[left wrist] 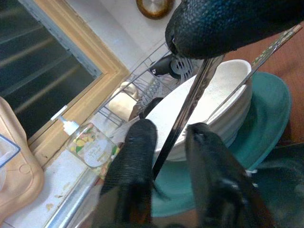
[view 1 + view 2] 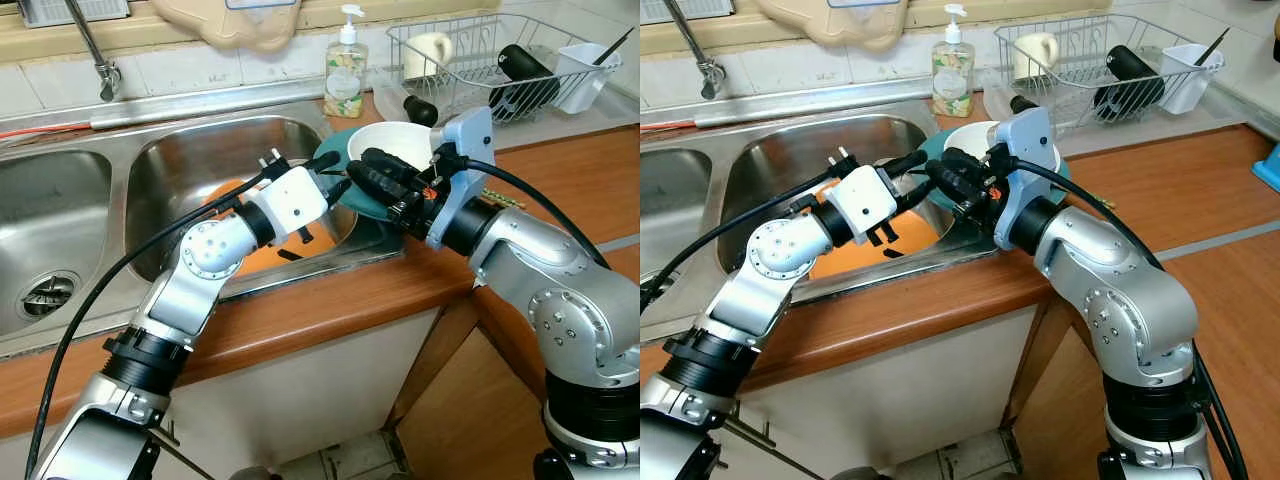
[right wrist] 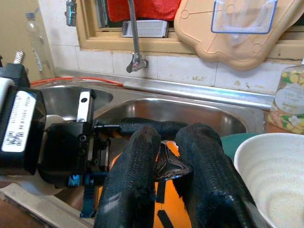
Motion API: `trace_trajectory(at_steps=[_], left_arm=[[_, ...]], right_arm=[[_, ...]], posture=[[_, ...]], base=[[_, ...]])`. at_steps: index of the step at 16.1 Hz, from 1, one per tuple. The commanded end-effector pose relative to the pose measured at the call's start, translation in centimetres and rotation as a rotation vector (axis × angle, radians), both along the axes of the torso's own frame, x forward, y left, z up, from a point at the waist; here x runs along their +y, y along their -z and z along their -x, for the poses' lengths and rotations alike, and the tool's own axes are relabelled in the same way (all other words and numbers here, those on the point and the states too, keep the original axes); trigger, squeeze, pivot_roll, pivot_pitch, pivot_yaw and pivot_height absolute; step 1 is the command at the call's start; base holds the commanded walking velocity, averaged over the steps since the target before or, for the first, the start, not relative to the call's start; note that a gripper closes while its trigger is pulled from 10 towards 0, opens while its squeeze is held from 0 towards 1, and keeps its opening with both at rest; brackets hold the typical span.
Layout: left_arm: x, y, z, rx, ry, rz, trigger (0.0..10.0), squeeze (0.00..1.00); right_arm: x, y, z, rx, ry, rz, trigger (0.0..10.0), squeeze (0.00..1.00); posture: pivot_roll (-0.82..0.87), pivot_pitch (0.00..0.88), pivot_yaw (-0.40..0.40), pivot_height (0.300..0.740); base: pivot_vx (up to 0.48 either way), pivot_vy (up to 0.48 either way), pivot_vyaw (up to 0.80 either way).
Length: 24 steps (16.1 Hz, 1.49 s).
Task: Kitchen organization
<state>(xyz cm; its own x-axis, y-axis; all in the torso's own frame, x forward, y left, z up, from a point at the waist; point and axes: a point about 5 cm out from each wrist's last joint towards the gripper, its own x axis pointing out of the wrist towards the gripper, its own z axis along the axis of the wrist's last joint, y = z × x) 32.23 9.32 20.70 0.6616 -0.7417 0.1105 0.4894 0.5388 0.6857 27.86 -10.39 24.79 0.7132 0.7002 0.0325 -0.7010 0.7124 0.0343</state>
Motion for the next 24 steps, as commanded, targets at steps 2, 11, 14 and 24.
trace_trajectory(at_steps=[2, 11, 14, 24], left_arm=[[0.0, 0.0, -0.1, -0.007, 0.000, -0.027, 0.0, 0.00], [0.7, 0.1, -0.7, -0.033, -0.024, -0.096, 0.0, 0.00], [1.8, 0.1, -1.2, -0.036, -0.060, -0.127, 0.0, 0.00], [9.9, 3.2, -4.0, 0.208, -0.358, -0.352, 0.0, 0.00]], right_arm=[[0.5, -0.3, 0.1, -0.013, -0.008, 0.007, 0.0, 0.00], [0.6, -0.2, -0.2, 0.022, 0.011, -0.020, 10.0, 0.00], [0.6, -0.4, -0.4, -0.002, 0.016, 0.015, 10.0, 0.82], [1.1, 1.6, 1.1, 0.046, -0.117, 0.166, 10.0, 0.00]], posture=[[-0.05, 0.000, 0.046, 0.740], [-0.05, 0.000, 0.045, 0.740], [-0.06, 0.000, 0.045, 0.740], [-0.05, 0.000, 0.041, 0.740]], base=[[0.000, 0.000, 0.00], [0.000, 0.000, 0.00], [0.000, 0.000, 0.00], [0.000, 0.000, 0.00]])
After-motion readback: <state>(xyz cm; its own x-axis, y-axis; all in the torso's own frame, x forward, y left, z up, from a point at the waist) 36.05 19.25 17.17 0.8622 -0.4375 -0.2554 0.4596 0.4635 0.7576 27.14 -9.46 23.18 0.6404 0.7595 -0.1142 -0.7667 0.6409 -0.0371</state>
